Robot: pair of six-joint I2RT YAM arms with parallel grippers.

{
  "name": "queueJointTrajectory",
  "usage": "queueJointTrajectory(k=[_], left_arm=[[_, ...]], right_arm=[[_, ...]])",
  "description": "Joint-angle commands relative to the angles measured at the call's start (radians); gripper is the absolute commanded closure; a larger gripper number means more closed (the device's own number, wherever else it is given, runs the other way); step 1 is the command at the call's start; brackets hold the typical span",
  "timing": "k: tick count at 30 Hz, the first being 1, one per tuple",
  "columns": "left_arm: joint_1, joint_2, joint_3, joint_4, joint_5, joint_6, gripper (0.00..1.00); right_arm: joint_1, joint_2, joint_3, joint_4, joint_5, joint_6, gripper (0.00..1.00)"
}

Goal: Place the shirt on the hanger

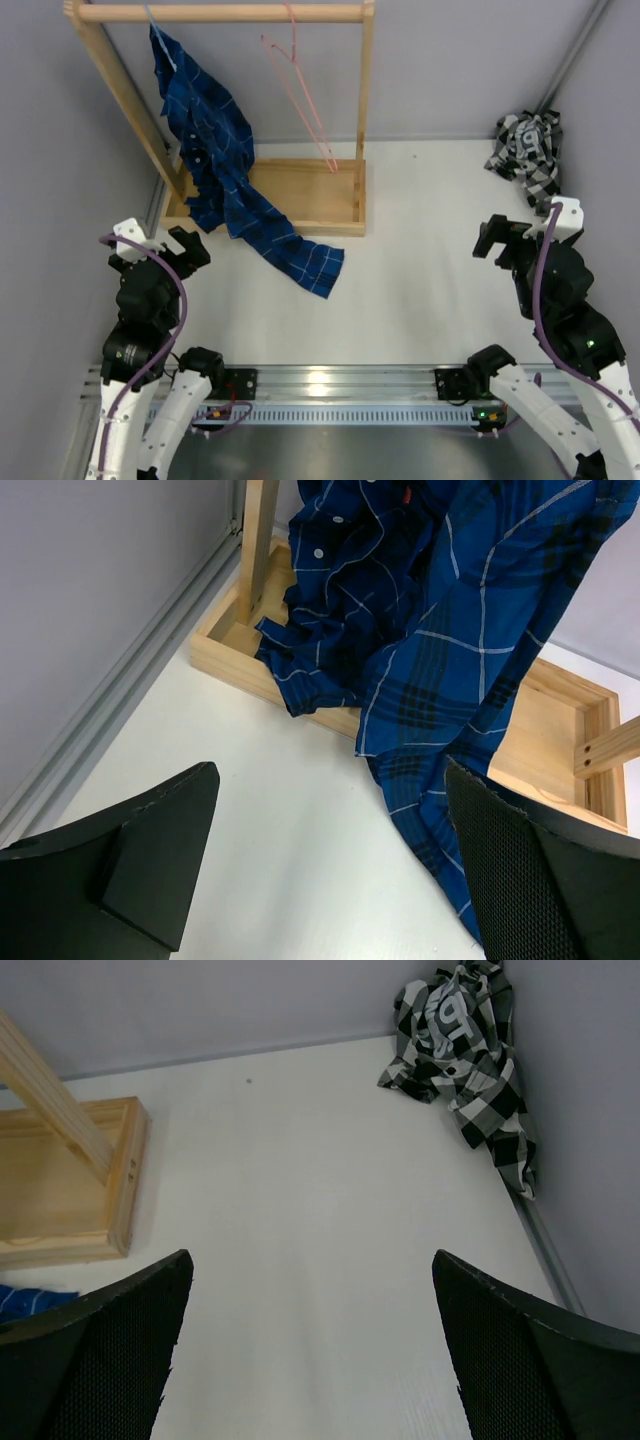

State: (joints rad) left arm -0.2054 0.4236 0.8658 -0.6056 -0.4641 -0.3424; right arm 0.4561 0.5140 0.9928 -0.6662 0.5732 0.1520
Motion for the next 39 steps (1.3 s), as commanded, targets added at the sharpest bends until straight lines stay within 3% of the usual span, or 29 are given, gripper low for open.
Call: queueJointTrajectory(k=[1, 10, 13, 18, 22, 27, 28, 33, 34, 39], left_arm=[[0.004, 0.007, 0.001, 0.050, 0.008, -0.003, 0.02], [0.004, 0.009, 0.002, 0.049, 0.008, -0.007, 0.02], [0.004, 0.018, 0.002, 0.050, 0.012, -0.009, 0.02], [0.004, 0.038, -0.001, 0.052, 0.033, -0.006, 0.02], [-0.002, 0.046, -0.008, 0.050, 0.048, -0.006, 0.02], [-0.026, 0.055, -0.011, 0.049, 0.068, -0.007, 0.02], [-0.029, 0.056, -0.011, 0.049, 0.071, -0.007, 0.02], [-0.048, 0.037, -0.013, 0.049, 0.093, -0.001, 0.02], [-0.049, 0.032, -0.013, 0.049, 0.094, -0.001, 0.02], [-0.075, 0.050, -0.014, 0.049, 0.097, 0.002, 0.02]], right_arm=[[0.010, 0.012, -0.002, 0.065, -0.013, 0.018, 0.01], [0.009, 0.057, -0.042, 0.137, -0.021, 0.041, 0.00], [0.010, 0.079, -0.075, 0.249, -0.126, 0.014, 0.01], [-0.049, 0.453, 0.070, 0.293, -0.173, 0.000, 0.01], [-0.258, 0.740, 0.286, 0.321, -0.289, 0.038, 0.01], [-0.384, 1.168, 0.574, 0.333, -0.144, -0.017, 0.01], [-0.425, 1.236, 0.706, 0.298, -0.138, -0.032, 0.00], [-0.507, 1.612, 1.048, 0.292, -0.038, -0.259, 0.03], [-0.514, 1.664, 1.085, 0.297, -0.056, -0.337, 0.09], [-0.534, 1.951, 1.280, 0.366, 0.023, -0.496, 0.16]])
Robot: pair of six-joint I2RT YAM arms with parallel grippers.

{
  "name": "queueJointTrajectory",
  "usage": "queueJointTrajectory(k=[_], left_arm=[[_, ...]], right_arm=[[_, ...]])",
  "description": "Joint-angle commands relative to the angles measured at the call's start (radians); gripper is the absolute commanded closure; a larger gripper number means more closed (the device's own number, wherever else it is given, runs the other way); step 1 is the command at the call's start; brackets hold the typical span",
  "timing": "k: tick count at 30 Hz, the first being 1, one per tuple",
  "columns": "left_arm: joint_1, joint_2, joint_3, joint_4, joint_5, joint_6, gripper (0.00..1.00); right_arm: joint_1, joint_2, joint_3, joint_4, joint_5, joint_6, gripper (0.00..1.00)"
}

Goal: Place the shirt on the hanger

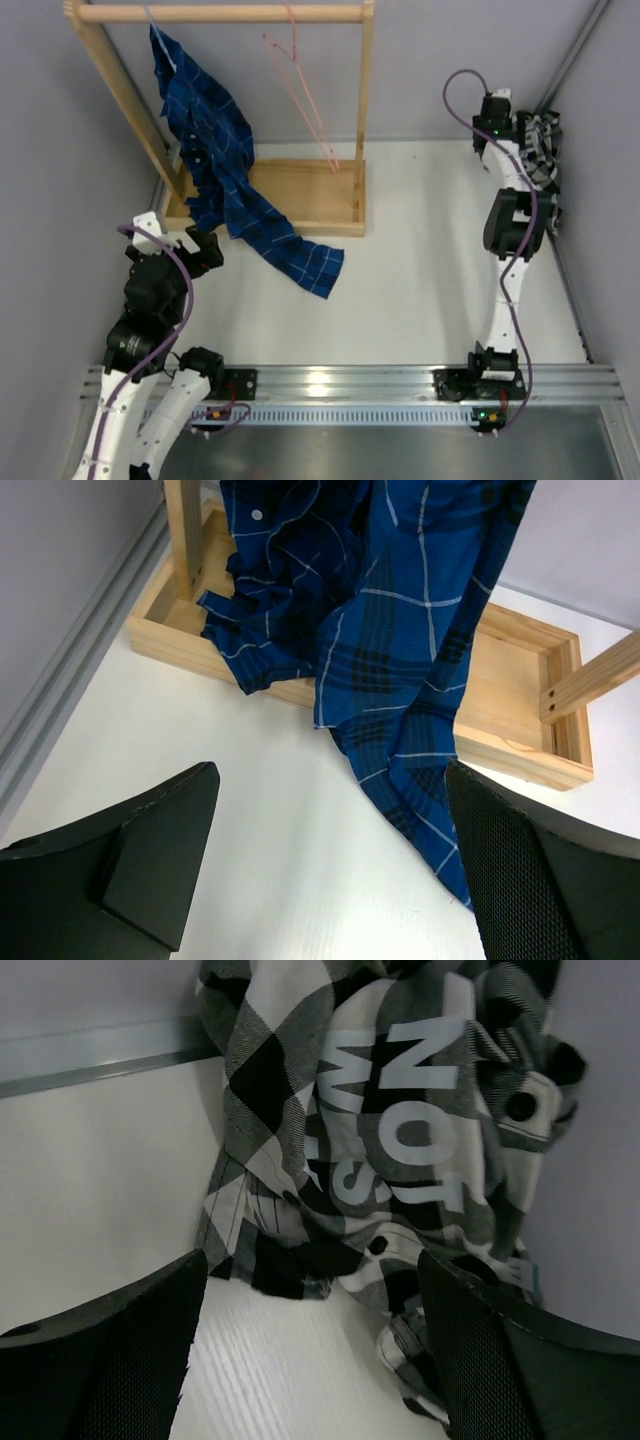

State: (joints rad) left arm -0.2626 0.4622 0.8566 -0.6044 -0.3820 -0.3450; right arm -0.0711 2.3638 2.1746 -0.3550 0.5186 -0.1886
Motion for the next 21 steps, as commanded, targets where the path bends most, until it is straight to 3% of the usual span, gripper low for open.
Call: queueJointTrajectory(k=[1, 4, 6, 10, 15, 17, 21], left_arm=[[-0.021, 0.019, -0.005, 0.048, 0.026, 0.006, 0.02], [-0.044, 0.041, -0.004, 0.049, 0.072, 0.009, 0.02], [-0.055, 0.049, -0.004, 0.049, 0.074, 0.011, 0.02], [-0.056, 0.049, -0.002, 0.048, 0.068, 0.015, 0.02], [-0.056, 0.056, -0.005, 0.048, 0.075, 0.018, 0.02], [-0.056, 0.052, -0.005, 0.049, 0.071, 0.018, 0.02], [-0.056, 0.050, -0.004, 0.051, 0.074, 0.015, 0.02]], right_arm=[[-0.030, 0.129, 0.144, 0.054, 0.063, -0.156, 0.18], [-0.071, 0.227, 0.189, 0.056, -0.031, -0.179, 0.25], [-0.078, 0.265, 0.209, 0.070, -0.022, -0.228, 0.26], [-0.084, 0.313, 0.205, 0.109, -0.031, -0.357, 0.39], [-0.116, 0.293, 0.174, 0.134, -0.107, -0.336, 0.69], [-0.118, 0.275, 0.163, 0.123, -0.175, -0.328, 0.98], [-0.090, 0.160, 0.010, 0.195, -0.247, -0.255, 1.00]])
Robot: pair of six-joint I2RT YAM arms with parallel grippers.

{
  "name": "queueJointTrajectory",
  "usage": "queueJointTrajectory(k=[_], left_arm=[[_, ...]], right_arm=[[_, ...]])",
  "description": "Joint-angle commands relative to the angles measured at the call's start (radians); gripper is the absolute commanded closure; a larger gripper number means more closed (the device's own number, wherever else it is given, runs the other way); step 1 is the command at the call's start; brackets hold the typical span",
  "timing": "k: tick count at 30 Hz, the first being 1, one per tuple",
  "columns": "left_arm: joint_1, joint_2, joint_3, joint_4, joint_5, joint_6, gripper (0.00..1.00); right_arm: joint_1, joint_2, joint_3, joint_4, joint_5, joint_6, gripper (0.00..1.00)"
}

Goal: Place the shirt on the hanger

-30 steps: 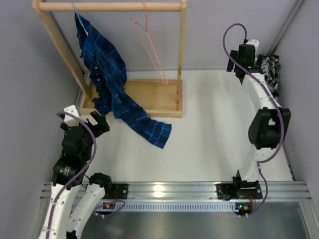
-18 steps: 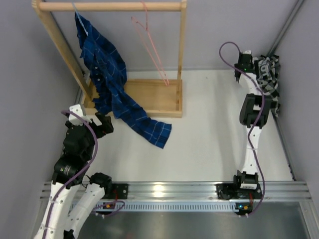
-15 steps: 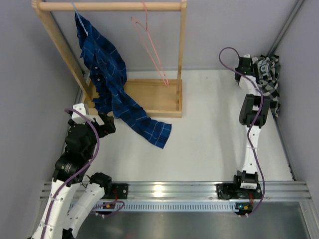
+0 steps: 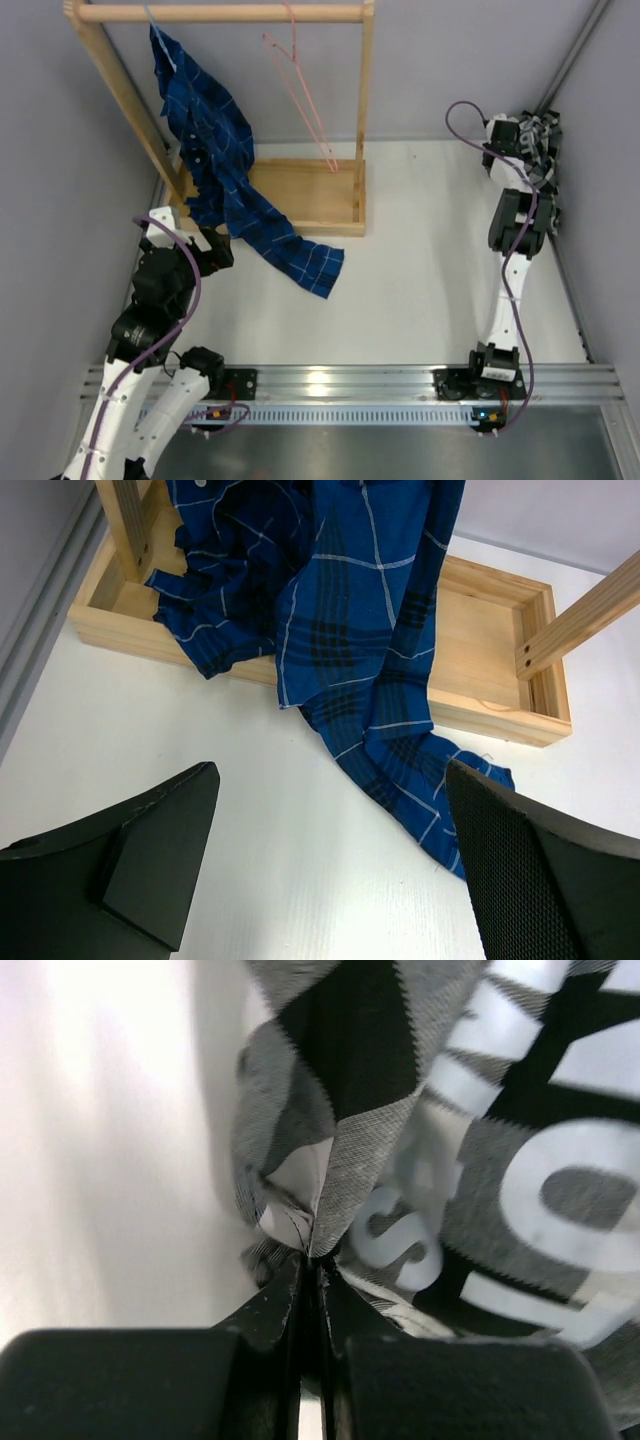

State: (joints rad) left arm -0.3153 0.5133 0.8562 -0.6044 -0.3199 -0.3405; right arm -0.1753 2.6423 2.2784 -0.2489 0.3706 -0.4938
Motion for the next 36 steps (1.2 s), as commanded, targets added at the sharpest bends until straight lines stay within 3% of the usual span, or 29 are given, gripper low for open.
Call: queueJointTrajectory(k=[1, 5, 11, 15, 19, 26, 32, 33, 34, 36], left_arm=[[-0.004, 0.001, -0.003, 0.049, 0.013, 0.011, 0.02], [-0.004, -0.013, -0.002, 0.049, 0.005, 0.012, 0.02], [-0.004, -0.047, -0.003, 0.051, -0.018, 0.009, 0.02], [-0.004, -0.042, -0.005, 0.051, -0.021, 0.009, 0.02], [-0.004, -0.047, -0.005, 0.051, -0.024, 0.011, 0.02], [-0.002, -0.058, -0.008, 0.054, -0.021, 0.018, 0.02], [-0.002, -0.044, -0.014, 0.058, -0.002, 0.024, 0.02], [-0.002, -0.039, -0.014, 0.057, 0.007, 0.024, 0.02], [-0.004, -0.032, -0.014, 0.058, 0.008, 0.026, 0.02], [-0.004, -0.024, -0.014, 0.058, 0.015, 0.024, 0.02]], right_arm=[[0.026, -0.196, -0.127, 0.111, -0.116, 0.090, 1.00], [0.105, -0.434, -0.308, 0.154, -0.121, 0.240, 1.00], [0.321, -0.899, -0.728, 0.157, -0.041, 0.477, 1.00], [0.482, -1.139, -0.829, 0.068, 0.065, 0.575, 1.00], [0.522, -1.362, -0.824, -0.025, 0.016, 0.633, 1.00], [0.472, -1.391, -0.646, -0.233, 0.051, 0.574, 1.00], [0.292, -1.490, -0.964, -0.231, -0.070, 0.655, 0.98], [0.231, -1.505, -1.020, -0.211, -0.088, 0.684, 0.76], [0.197, -1.512, -1.068, -0.207, -0.090, 0.701, 0.68], [0.105, -1.544, -1.193, -0.207, -0.088, 0.738, 0.64]])
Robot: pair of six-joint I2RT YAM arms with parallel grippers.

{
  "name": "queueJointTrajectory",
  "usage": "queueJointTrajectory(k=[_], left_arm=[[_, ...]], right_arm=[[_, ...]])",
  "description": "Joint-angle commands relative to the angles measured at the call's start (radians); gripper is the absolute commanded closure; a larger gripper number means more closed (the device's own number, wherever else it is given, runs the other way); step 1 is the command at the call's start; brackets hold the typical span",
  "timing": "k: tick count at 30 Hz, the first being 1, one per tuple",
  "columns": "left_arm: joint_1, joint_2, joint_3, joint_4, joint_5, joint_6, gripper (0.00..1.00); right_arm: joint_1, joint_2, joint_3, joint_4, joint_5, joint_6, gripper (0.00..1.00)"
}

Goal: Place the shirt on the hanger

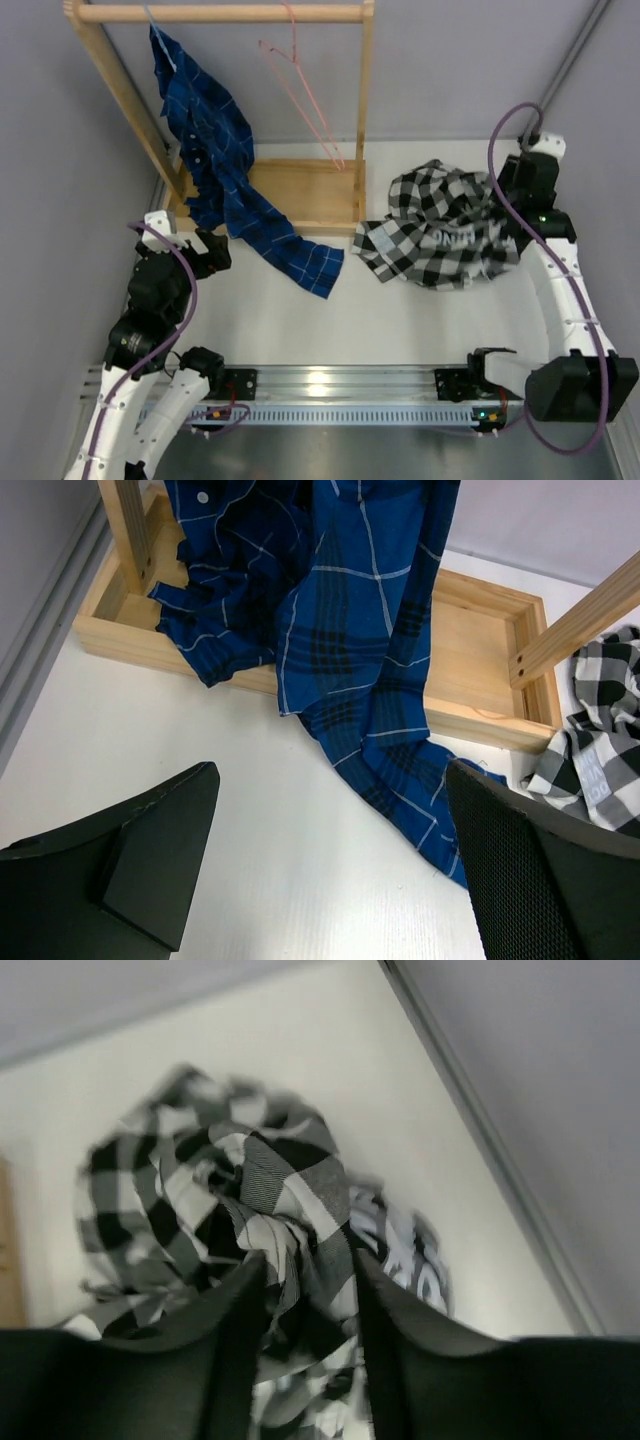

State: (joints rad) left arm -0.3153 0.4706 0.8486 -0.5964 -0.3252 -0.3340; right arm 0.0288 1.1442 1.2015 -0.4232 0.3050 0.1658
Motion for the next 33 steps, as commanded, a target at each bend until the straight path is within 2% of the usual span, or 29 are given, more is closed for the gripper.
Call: queueJointTrajectory(k=[1, 2, 3, 6, 9, 12, 14, 19, 22, 26, 29, 30, 33], left_arm=[[-0.004, 0.026, -0.006, 0.049, 0.021, 0.018, 0.02], [-0.004, 0.029, -0.006, 0.050, 0.026, 0.018, 0.02], [-0.004, 0.034, -0.006, 0.052, 0.035, 0.020, 0.02], [-0.004, 0.049, -0.003, 0.053, 0.046, 0.020, 0.02], [-0.004, 0.043, -0.005, 0.052, 0.045, 0.023, 0.02], [-0.004, 0.033, -0.008, 0.052, 0.043, 0.020, 0.02], [-0.004, 0.036, -0.008, 0.053, 0.054, 0.020, 0.02], [-0.002, 0.059, -0.005, 0.053, 0.084, 0.020, 0.02], [-0.004, 0.053, -0.005, 0.053, 0.089, 0.023, 0.02], [-0.004, 0.045, -0.008, 0.058, 0.097, 0.024, 0.02], [-0.004, 0.046, -0.009, 0.056, 0.103, 0.026, 0.02], [-0.004, 0.045, -0.010, 0.056, 0.104, 0.027, 0.02], [-0.004, 0.043, -0.010, 0.058, 0.106, 0.027, 0.02]], right_arm=[[-0.115, -0.067, -0.150, -0.025, -0.020, 0.087, 0.54], [-0.122, -0.098, -0.214, -0.013, -0.012, 0.092, 0.45], [-0.122, -0.154, -0.241, 0.004, -0.029, 0.098, 0.30], [-0.115, -0.196, -0.260, 0.024, -0.154, 0.107, 0.13], [-0.038, -0.201, -0.290, 0.015, -0.214, 0.143, 0.12], [0.080, -0.221, -0.399, 0.034, -0.057, 0.182, 0.12], [0.133, -0.222, -0.476, 0.041, -0.061, 0.201, 0.14], [0.246, -0.140, -0.497, -0.054, -0.182, 0.230, 0.29], [0.333, -0.133, -0.494, -0.115, -0.141, 0.229, 0.32], [0.404, -0.077, -0.476, -0.152, -0.135, 0.181, 0.27], [0.483, 0.012, -0.435, -0.138, -0.135, 0.152, 0.14], [0.509, 0.066, -0.416, -0.137, -0.057, 0.152, 0.09], [0.583, 0.205, -0.335, -0.088, 0.031, 0.089, 0.11]])
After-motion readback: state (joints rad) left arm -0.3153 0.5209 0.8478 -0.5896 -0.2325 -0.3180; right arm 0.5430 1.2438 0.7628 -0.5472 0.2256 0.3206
